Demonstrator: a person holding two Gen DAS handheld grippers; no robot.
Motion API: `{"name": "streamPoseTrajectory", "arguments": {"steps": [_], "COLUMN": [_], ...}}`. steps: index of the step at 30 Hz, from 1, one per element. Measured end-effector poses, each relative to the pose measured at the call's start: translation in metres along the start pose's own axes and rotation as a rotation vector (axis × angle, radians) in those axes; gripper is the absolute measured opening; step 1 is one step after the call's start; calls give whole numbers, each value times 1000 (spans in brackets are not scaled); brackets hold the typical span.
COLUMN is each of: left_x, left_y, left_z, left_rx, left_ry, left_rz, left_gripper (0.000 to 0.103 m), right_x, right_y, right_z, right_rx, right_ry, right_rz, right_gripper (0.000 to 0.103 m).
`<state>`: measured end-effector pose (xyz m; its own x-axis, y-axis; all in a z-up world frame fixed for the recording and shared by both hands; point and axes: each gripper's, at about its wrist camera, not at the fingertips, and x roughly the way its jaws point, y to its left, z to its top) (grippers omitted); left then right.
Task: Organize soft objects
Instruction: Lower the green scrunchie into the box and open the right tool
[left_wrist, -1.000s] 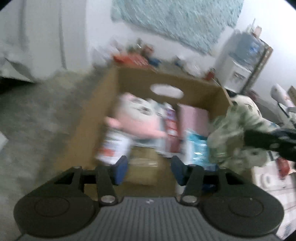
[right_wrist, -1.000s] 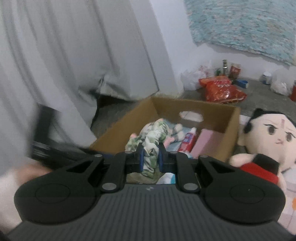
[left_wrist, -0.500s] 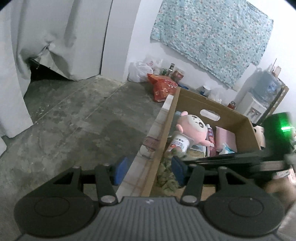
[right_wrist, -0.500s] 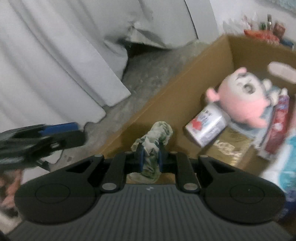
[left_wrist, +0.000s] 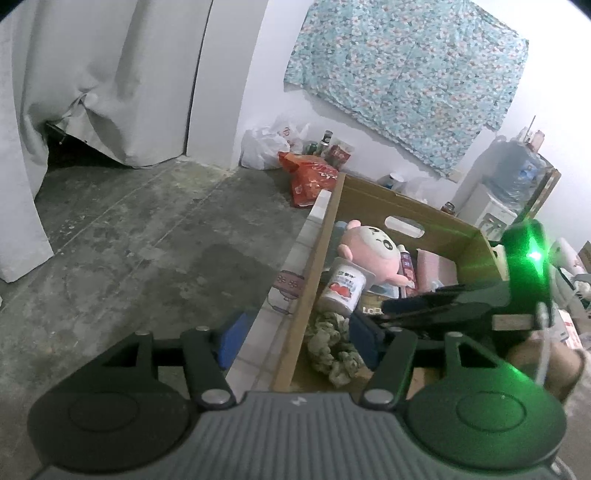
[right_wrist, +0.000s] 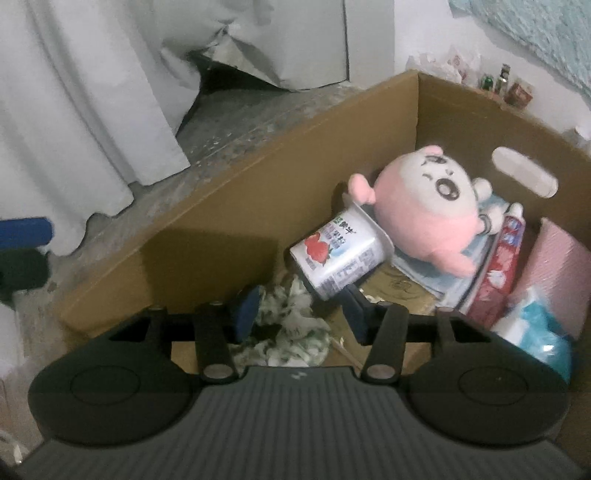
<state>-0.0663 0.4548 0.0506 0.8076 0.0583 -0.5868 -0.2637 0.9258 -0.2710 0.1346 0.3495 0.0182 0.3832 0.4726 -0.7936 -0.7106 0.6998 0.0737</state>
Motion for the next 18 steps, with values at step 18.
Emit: {"name": "streamPoseTrajectory", "arguments": {"steps": [18], "left_x": [-6], "left_y": [-14], "left_z": [-10], "left_rx": [-1], "left_ry": [10], "left_rz": [3], "left_gripper": [65], "right_x": [5], "right_y": [9], "right_z": [4], "right_rx": [22], "right_ry": [121], "right_rz": [77], "right_gripper": [24]}}
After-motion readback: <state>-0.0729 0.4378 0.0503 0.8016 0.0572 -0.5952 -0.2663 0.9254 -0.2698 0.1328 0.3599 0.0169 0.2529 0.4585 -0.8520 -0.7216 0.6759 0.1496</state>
